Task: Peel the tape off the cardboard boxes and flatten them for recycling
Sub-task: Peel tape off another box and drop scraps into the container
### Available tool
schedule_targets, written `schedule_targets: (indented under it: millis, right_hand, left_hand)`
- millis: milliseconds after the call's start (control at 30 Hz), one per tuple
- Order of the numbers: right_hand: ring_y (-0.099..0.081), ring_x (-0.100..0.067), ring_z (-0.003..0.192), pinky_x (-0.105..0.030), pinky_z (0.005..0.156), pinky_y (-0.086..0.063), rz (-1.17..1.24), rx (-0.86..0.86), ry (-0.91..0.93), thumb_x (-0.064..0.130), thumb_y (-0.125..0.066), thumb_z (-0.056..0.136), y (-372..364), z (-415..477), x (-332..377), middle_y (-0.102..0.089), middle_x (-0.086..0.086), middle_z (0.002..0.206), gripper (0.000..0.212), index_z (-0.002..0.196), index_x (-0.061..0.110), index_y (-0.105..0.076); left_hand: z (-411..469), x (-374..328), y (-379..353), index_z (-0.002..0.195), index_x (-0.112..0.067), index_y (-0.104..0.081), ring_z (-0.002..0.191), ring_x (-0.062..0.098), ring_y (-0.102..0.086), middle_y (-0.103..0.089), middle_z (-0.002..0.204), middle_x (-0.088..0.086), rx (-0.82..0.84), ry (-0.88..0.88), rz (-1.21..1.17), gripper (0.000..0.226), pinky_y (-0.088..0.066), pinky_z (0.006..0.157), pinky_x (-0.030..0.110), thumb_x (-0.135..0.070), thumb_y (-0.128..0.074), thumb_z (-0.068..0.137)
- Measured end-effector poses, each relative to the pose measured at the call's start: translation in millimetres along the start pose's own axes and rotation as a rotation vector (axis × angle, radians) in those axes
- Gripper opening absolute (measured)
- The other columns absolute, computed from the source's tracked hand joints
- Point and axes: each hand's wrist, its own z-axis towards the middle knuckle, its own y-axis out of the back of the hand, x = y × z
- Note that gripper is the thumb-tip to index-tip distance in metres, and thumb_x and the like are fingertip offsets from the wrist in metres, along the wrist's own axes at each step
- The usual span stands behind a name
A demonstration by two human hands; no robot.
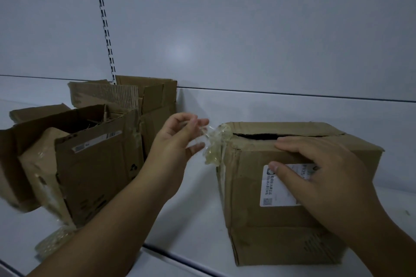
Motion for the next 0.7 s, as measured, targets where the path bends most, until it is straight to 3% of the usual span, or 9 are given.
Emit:
schedule_targets:
  millis: [67, 167, 233, 333, 400, 500, 567, 633, 700]
  right_hand:
    - [-0.054, -0.005, 0.081, -0.031, 0.082, -0.038, -0.009, -0.002, -0.004, 0.052, -0.051, 0.075, 0, -1, 1, -0.067, 0.009, 0.088, 0.045, 0.095, 0.017, -0.072]
    - [-0.053, -0.003, 0.076, -0.022, 0.074, -0.038, -0.026, 0.006, -0.022, 0.054, -0.050, 0.075, 0, 0, 3, -0.060, 0.016, 0.085, 0.044, 0.092, 0.019, -0.070]
    - [-0.051, -0.002, 0.073, -0.015, 0.072, -0.034, -0.046, 0.023, -0.044, 0.058, -0.048, 0.076, -1, 2, 6, -0.058, 0.017, 0.082, 0.043, 0.090, 0.022, -0.068]
    - [-0.051, -0.001, 0.071, -0.023, 0.068, -0.039, -0.070, 0.054, -0.079, 0.067, -0.041, 0.078, 0, 3, 10, -0.058, 0.017, 0.079, 0.046, 0.085, 0.026, -0.063]
    - [-0.055, -0.001, 0.068, -0.026, 0.067, -0.044, 0.025, 0.100, -0.166, 0.077, -0.031, 0.080, 7, 7, 14, -0.059, 0.017, 0.076, 0.057, 0.077, 0.028, -0.059]
    - [-0.056, -0.009, 0.067, -0.026, 0.060, -0.042, 0.100, 0.156, -0.368, 0.074, -0.028, 0.068, 23, 24, 20, -0.057, 0.003, 0.071, 0.060, 0.070, 0.020, -0.054]
    - [-0.053, -0.007, 0.086, -0.026, 0.070, -0.040, 0.012, 0.205, -0.347, 0.078, -0.029, 0.065, 26, 36, 30, -0.055, 0.009, 0.098, 0.061, 0.080, 0.024, -0.052]
    - [-0.039, 0.001, 0.112, -0.025, 0.088, -0.037, -0.017, 0.381, -0.280, 0.086, -0.035, 0.065, 22, 43, 44, -0.035, 0.028, 0.127, 0.060, 0.106, 0.043, -0.045]
    - [-0.033, 0.008, 0.117, -0.021, 0.094, -0.034, -0.076, 0.595, -0.173, 0.081, -0.045, 0.067, 15, 45, 53, -0.028, 0.038, 0.126, 0.068, 0.128, 0.055, -0.033]
  left_hand:
    - [-4, 1, -1, 0.097, -0.022, -0.067, 0.107, 0.020, -0.063, -0.071, 0.108, 0.002, 0.109, 0.045, 0.040, 0.033, -0.047, 0.091, 0.040, -0.037, -0.038, 0.095]
    - [-11, 0, -2, 0.100, -0.024, -0.072, 0.119, 0.010, -0.055, -0.067, 0.117, -0.007, 0.240, 0.005, 0.178, 0.069, -0.042, 0.099, 0.035, -0.070, -0.023, 0.083]
    - [-14, -2, -4, 0.100, -0.033, -0.068, 0.113, 0.005, -0.056, -0.064, 0.113, -0.015, 0.269, -0.090, 0.374, 0.063, -0.045, 0.092, 0.025, -0.078, -0.033, 0.072]
    - [-11, -6, -7, 0.098, -0.033, -0.063, 0.102, 0.013, -0.061, -0.063, 0.102, -0.013, 0.261, -0.149, 0.474, 0.031, -0.053, 0.087, 0.033, -0.048, -0.067, 0.072]
    - [-9, -8, -7, 0.092, -0.027, -0.070, 0.093, 0.013, -0.065, -0.070, 0.095, -0.006, 0.259, -0.205, 0.449, 0.010, -0.056, 0.082, 0.031, -0.024, -0.068, 0.082]
    - [-9, -11, -5, 0.082, -0.020, -0.075, 0.076, 0.009, -0.068, -0.073, 0.081, -0.003, 0.295, -0.295, 0.456, 0.013, -0.056, 0.070, 0.024, -0.016, -0.063, 0.087]
    - [-9, -10, -4, 0.081, -0.022, -0.075, 0.073, 0.008, -0.068, -0.073, 0.078, -0.005, 0.316, -0.314, 0.466, 0.016, -0.055, 0.069, 0.023, -0.018, -0.061, 0.088]
    - [-6, -6, -3, 0.084, -0.019, -0.076, 0.074, 0.009, -0.068, -0.074, 0.079, -0.003, 0.352, -0.330, 0.462, 0.018, -0.057, 0.072, 0.025, -0.020, -0.059, 0.090]
    - [-3, -4, -2, 0.085, -0.015, -0.076, 0.075, 0.012, -0.069, -0.074, 0.078, 0.000, 0.373, -0.349, 0.434, 0.019, -0.057, 0.073, 0.031, -0.019, -0.058, 0.090]
